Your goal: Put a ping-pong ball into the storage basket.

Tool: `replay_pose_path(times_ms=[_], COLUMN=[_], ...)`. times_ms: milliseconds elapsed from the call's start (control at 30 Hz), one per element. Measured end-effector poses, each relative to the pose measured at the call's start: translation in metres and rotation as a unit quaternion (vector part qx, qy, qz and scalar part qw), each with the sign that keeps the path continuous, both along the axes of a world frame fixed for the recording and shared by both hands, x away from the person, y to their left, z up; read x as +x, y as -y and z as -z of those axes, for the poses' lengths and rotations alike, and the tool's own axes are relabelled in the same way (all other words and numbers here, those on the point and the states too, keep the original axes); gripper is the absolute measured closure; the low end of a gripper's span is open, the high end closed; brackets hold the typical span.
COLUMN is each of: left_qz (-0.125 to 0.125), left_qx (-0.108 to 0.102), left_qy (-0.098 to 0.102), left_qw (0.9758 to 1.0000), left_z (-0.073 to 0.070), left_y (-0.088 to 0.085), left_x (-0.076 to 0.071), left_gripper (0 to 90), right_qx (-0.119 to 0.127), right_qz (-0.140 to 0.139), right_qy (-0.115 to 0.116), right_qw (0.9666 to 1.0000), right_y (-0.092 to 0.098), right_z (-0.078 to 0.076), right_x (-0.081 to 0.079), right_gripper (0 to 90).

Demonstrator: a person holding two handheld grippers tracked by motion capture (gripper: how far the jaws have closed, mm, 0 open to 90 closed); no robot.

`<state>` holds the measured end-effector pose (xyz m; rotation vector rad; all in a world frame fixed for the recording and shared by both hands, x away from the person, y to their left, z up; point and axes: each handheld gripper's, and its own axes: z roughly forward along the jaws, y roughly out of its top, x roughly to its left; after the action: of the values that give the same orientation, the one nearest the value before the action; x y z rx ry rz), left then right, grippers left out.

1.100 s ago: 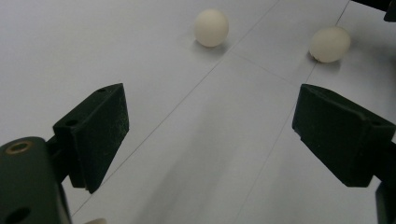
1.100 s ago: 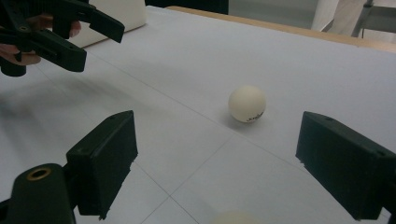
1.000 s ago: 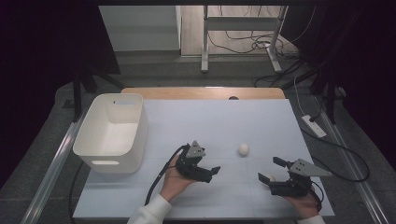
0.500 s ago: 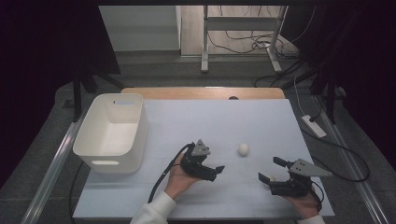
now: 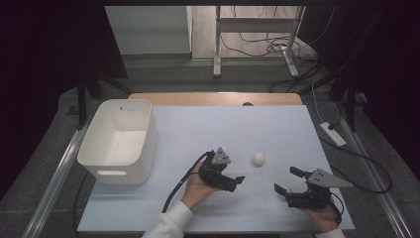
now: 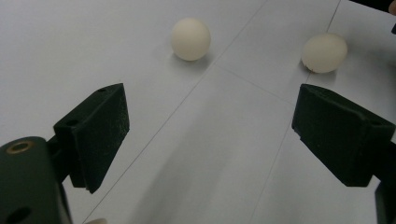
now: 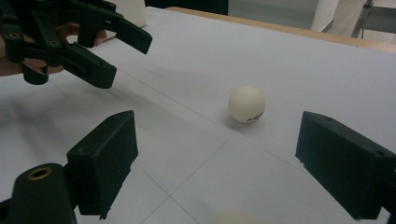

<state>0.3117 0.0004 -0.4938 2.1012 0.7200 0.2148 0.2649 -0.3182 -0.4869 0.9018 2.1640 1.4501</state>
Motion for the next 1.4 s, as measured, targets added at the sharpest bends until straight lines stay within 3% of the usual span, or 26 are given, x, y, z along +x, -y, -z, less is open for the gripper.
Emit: replay_pose_path(times_ms=[1400], left_qz=[0.026], left_qx=[0.003], left_qy=[-0.007], left_qw=[0.9996], left_z=[-0.003], left_y=[0.034], left_x=[0.012], left_gripper=[12.2], right_qx=[0.001], right_qz=[0.002], right_qy=[0.002], right_qw=[1.0000], right_y=[0.002], right_z=[-0.001], right_x=[0.000], right_gripper=[12.7])
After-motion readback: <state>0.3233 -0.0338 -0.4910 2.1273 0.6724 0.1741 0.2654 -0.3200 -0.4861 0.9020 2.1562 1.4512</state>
